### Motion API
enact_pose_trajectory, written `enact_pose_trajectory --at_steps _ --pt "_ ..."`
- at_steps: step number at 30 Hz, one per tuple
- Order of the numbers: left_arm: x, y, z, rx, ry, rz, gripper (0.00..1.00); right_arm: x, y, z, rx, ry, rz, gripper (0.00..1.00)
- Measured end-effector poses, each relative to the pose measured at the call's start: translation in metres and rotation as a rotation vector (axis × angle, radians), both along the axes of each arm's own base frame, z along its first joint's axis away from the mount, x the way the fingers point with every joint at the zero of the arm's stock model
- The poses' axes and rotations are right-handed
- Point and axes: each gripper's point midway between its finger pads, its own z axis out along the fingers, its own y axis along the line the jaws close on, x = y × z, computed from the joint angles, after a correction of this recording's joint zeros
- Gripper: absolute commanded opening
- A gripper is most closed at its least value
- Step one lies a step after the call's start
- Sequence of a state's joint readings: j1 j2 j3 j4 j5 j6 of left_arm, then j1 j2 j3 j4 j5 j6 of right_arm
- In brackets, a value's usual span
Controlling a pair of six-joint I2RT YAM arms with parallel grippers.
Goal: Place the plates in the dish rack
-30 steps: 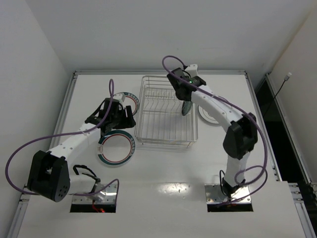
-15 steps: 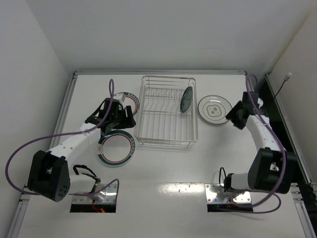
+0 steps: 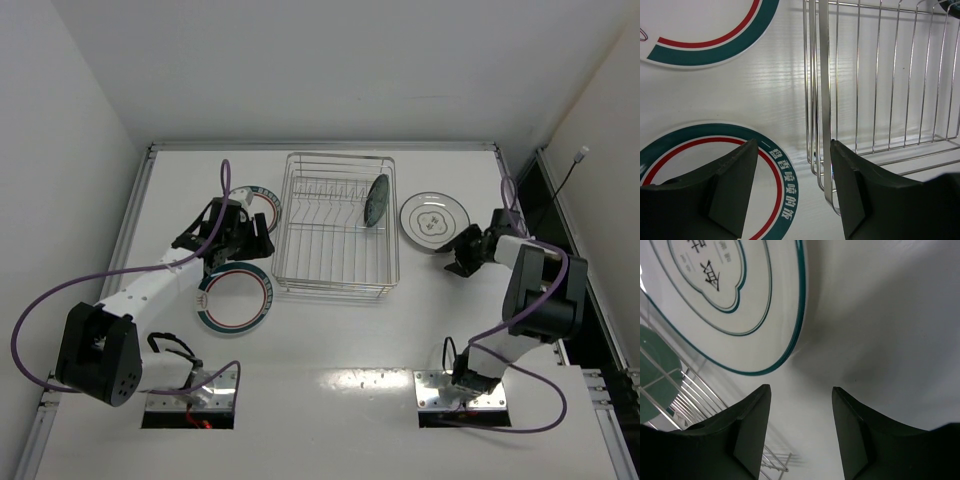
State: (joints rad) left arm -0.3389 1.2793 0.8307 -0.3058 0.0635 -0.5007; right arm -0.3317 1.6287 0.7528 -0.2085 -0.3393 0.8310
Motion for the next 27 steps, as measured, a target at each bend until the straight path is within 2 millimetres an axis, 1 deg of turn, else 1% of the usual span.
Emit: enact_pose_trajectory --at_steps 2,3,8,11,12,13,18,20,22,25,27 --pt "0.000 0.000 0.000 -0.001 -0.001 -0.001 0.57 0.002 0.001 -0.009 0.018 0.017 -0.015 0.49" --pt "0.000 0.000 0.000 -0.001 0.000 -0.001 0.57 0.003 0.001 -0.012 0.028 0.027 -0.024 0.47" --pt "0.001 -0.001 -0.001 -0.002 0.003 -0.002 0.57 0.019 0.003 -0.012 0.046 0.014 -0.042 0.44" --pt "0.001 -0.001 -0.001 -0.001 0.003 -0.002 0.57 0.032 0.001 -0.012 0.037 0.010 -0.047 0.44" --pt "0.001 -0.001 -0.001 -0.002 0.003 -0.002 0.57 0.035 -0.001 -0.012 0.033 0.008 -0.051 0.41" --pt "0.001 -0.001 0.000 -0.001 0.003 -0.002 0.57 0.039 -0.001 -0.011 0.028 0.003 -0.053 0.41" --pt "0.003 -0.002 -0.001 -0.001 0.005 -0.003 0.57 0.042 -0.005 -0.009 0.016 0.001 -0.078 0.40" --pt "0.003 -0.002 -0.001 -0.001 0.005 -0.003 0.57 0.041 -0.007 -0.007 -0.002 -0.007 -0.093 0.40" --pt "0.003 -0.002 -0.001 -0.002 0.005 -0.003 0.57 0.034 -0.008 -0.001 -0.021 -0.018 -0.108 0.40" --pt "0.002 -0.002 -0.001 -0.004 0.007 -0.006 0.57 0.028 -0.010 0.014 -0.049 -0.059 -0.136 0.40" --pt "0.002 -0.003 -0.001 -0.005 0.007 -0.007 0.57 0.031 -0.013 0.024 -0.063 -0.090 -0.150 0.41"
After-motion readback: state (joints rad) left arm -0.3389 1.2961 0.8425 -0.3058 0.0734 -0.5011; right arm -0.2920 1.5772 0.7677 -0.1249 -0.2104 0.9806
